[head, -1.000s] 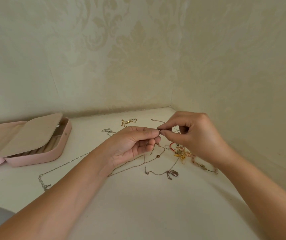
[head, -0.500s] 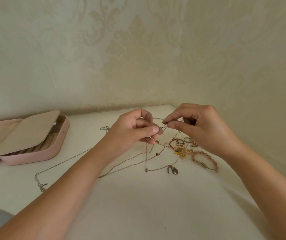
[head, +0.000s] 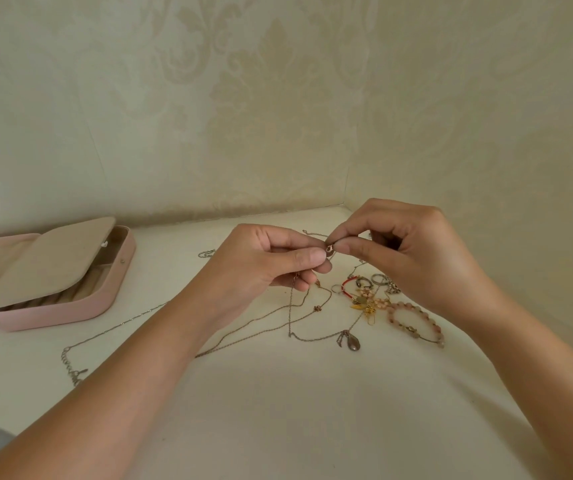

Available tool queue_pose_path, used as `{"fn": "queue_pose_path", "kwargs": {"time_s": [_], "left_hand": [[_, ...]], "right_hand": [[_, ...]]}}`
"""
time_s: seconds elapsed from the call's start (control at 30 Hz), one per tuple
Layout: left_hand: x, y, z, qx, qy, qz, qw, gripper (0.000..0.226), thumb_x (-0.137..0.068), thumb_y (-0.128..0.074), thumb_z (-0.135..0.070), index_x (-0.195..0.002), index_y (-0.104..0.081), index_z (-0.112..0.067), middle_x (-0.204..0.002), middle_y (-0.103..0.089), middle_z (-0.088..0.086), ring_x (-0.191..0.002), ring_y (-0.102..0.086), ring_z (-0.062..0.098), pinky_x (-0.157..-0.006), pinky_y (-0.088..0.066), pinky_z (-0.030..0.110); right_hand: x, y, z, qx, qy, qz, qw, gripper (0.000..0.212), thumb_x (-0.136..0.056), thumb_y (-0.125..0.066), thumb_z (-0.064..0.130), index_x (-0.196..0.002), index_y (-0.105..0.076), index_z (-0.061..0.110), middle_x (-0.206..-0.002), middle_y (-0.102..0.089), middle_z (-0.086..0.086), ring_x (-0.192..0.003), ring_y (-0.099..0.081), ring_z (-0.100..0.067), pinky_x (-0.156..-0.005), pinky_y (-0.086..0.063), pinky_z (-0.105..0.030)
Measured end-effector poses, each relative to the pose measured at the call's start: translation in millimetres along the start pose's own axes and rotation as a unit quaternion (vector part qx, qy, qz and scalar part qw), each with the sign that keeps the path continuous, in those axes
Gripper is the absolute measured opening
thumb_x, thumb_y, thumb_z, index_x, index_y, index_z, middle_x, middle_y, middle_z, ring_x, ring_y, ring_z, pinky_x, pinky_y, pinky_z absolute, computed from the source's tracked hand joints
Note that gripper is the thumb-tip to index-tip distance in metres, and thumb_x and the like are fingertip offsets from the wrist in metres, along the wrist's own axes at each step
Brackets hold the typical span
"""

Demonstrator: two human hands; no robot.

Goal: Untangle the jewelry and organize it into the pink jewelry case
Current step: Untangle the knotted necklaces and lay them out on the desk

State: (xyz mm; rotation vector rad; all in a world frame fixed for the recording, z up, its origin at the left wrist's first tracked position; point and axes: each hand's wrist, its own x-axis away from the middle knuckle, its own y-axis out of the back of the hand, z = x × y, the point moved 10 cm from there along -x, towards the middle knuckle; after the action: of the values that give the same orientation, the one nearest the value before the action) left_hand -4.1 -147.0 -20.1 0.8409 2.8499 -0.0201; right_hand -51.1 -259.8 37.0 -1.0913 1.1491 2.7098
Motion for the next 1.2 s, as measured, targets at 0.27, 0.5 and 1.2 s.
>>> {"fn": "queue_pose_path", "kwargs": {"time_s": [0.27,0.5,1.2], "left_hand": [[0,-4,7,0.047,0.048,0.02,0.998,0.011,-0.068,-0.068,-0.017,-0.074,-0.077,-0.012,-0.072,-0.071,0.004,-0.057,-0.06,0.007,-0.054,-0.049,0.016],[-1,-2,11,0.063,0.061,0.005,0.996,0.014,-0.07,-0.068,-0.015,-0.078,-0.075,-0.006,-0.072,-0.07,0.006,-0.056,-0.06,0.007,-0.053,-0.048,0.015],[-4,-1,24,0.139,0.099,-0.032,0.985,0.01,-0.067,-0.067,-0.011,-0.072,-0.073,-0.004,-0.066,-0.068,0.006,-0.051,-0.058,0.006,-0.049,-0.049,0.015]], "right_hand": [[2,1,11,0.018,0.044,-0.01,0.999,0.006,-0.082,-0.072,0.019,-0.086,-0.077,0.018,-0.077,-0.066,0.004,-0.053,-0.044,-0.002,-0.054,-0.032,-0.008],[3,-1,19,0.091,0.099,-0.033,0.99,0.008,-0.085,-0.069,0.016,-0.088,-0.076,0.014,-0.077,-0.064,0.002,-0.059,-0.047,0.008,-0.058,-0.031,-0.004],[4,-10,21,0.196,0.147,-0.055,0.968,0.014,-0.093,-0.06,0.016,-0.092,-0.072,0.011,-0.084,-0.063,0.001,-0.058,-0.05,-0.005,-0.049,-0.047,-0.03]]}}
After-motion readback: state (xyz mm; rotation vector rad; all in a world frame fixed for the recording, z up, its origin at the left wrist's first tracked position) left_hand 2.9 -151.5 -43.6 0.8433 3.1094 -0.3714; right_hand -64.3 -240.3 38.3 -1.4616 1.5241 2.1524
